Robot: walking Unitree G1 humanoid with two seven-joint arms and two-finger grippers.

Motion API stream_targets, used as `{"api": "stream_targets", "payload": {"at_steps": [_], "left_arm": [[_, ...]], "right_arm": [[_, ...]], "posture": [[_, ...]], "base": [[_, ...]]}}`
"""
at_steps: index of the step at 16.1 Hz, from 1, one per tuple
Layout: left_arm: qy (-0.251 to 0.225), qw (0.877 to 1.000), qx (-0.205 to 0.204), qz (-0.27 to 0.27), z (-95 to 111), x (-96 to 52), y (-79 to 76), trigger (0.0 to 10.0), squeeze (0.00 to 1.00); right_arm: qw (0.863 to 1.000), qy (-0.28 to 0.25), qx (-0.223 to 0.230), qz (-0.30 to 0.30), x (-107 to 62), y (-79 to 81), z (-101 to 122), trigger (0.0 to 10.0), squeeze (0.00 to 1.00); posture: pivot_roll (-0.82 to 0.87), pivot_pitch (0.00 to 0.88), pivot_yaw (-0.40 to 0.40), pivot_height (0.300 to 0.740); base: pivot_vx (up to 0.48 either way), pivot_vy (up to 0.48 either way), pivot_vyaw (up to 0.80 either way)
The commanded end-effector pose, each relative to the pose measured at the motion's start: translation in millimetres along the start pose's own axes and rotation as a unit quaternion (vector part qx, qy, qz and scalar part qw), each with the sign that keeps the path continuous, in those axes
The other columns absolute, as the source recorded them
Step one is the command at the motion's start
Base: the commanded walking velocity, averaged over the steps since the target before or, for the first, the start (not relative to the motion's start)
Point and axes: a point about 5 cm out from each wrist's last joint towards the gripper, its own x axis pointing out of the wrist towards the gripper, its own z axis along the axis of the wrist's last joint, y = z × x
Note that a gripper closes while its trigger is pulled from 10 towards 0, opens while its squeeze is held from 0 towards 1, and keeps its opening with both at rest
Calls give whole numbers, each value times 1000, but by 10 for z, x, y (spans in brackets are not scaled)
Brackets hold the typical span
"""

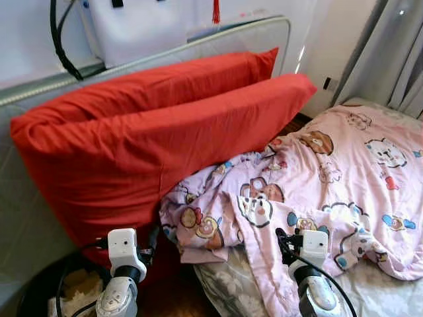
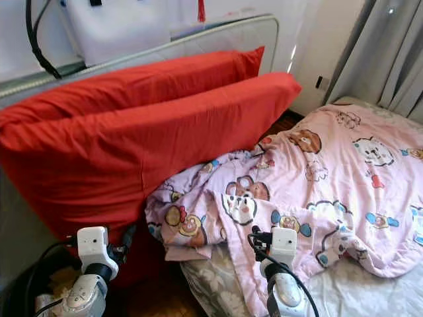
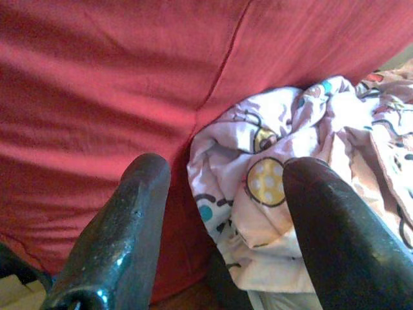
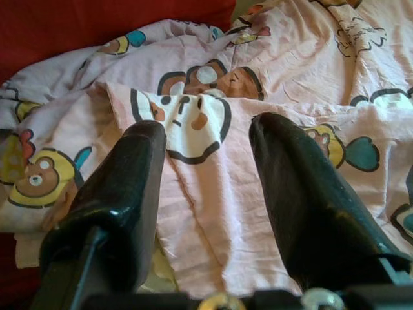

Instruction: Clean up the room

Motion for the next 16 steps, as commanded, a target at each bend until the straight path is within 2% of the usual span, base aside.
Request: {"api": "stream_targets", "payload": {"at_steps": [1, 8, 16], "left_arm": [[-1, 1000, -4, 1, 16, 4, 7, 10000, 0], [-1, 1000, -5, 0, 25, 6, 12, 10000, 0], [-2, 1000, -5, -1, 33, 12, 3, 10000, 0]], "right_arm": [[1000, 3, -4, 3, -10, 8, -9, 10000, 0], [1000, 22, -5, 13, 1, 53, -49, 10000, 0], [1000, 15, 3, 20, -7, 64, -50, 10000, 0]], "posture": [[-11, 49, -29, 675], [-10, 54, -30, 665], [-9, 55, -29, 665]], "base": [[0, 0, 0], [0, 0, 0], [0, 0, 0]]}}
